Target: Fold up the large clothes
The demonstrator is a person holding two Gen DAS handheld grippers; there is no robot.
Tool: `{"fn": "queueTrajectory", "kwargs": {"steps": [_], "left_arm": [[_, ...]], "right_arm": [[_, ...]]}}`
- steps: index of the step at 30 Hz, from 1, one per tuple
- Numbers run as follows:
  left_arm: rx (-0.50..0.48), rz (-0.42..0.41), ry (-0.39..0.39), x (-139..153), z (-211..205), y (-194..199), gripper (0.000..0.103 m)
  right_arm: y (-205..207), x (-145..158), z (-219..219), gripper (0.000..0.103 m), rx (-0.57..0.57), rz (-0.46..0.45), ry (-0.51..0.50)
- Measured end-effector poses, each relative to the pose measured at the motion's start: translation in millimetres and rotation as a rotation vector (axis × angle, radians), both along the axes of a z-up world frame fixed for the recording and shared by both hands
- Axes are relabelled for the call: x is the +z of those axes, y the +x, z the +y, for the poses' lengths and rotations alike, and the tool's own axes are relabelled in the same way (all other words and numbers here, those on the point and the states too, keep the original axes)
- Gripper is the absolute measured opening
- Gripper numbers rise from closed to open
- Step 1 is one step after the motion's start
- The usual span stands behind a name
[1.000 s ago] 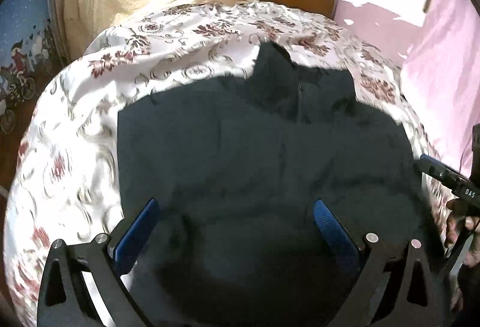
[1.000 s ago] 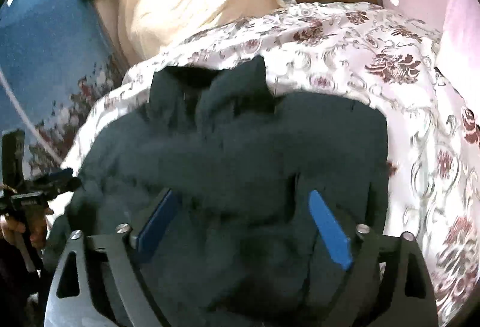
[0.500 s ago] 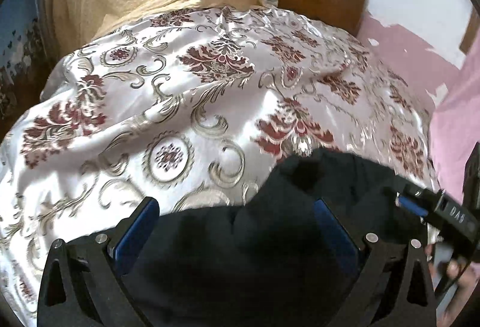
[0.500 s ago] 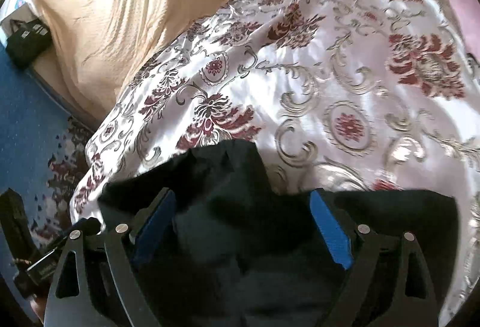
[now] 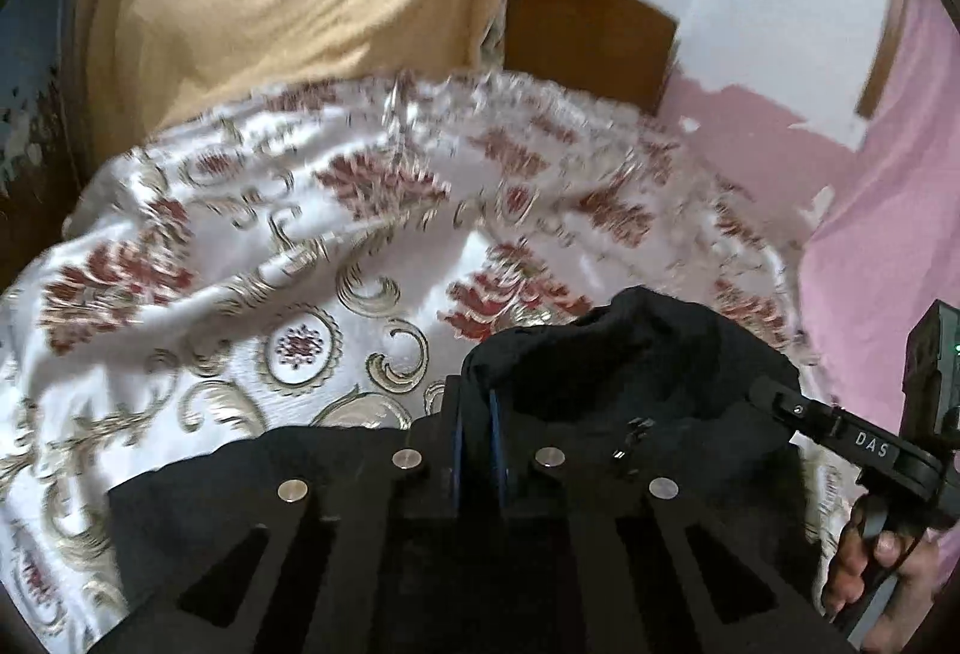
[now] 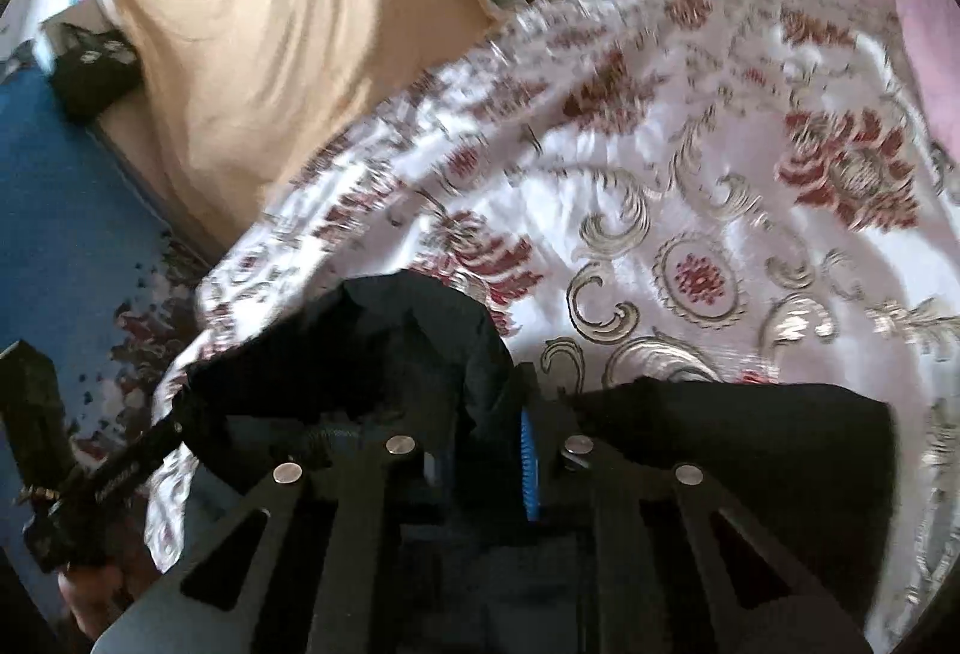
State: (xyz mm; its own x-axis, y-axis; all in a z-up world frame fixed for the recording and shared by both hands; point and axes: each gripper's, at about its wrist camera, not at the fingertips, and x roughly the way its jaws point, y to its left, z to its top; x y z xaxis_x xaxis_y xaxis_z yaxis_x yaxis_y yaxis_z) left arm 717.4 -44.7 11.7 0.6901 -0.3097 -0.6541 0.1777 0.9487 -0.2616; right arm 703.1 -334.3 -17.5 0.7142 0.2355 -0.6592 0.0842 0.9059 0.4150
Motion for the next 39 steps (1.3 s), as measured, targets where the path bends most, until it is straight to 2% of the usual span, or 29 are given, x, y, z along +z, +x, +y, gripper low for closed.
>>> {"fn": "queueTrajectory", "kwargs": {"steps": [4, 9, 13, 17, 24, 31, 39], "left_arm": [[-0.036, -0.09, -0.009, 32, 15, -67, 0.007], [-0.066, -0.177, 0.007, 52, 28, -139, 0.006], [-0.084, -0.232, 0.025, 55, 33, -194, 0.006], [-0.108, -0.233, 0.053, 41, 28, -223, 0.006], [-0.115, -0.158, 0.085, -9, 26, -225, 0.005], [-0.076, -0.076, 0.098, -51, 25, -198, 0.005], [-0.062, -0.054, 0.141, -69, 16, -180, 0.006]], "right_arm": [[-55, 34, -3, 0.013, 0.06, -0.098, -0.048], [-135, 67, 13, 0.012, 0.141, -0.205, -0.214], [-192, 79, 22, 0.012, 0.172, -0.265, -0.307], [-225, 72, 30, 0.01, 0.194, -0.267, -0.397], [-237, 27, 28, 0.009, 0.195, -0.192, -0.442], [-211, -21, 31, 0.009, 0.18, -0.122, -0.44], [-195, -42, 36, 0.009, 0.176, -0.09, -0.459]]}}
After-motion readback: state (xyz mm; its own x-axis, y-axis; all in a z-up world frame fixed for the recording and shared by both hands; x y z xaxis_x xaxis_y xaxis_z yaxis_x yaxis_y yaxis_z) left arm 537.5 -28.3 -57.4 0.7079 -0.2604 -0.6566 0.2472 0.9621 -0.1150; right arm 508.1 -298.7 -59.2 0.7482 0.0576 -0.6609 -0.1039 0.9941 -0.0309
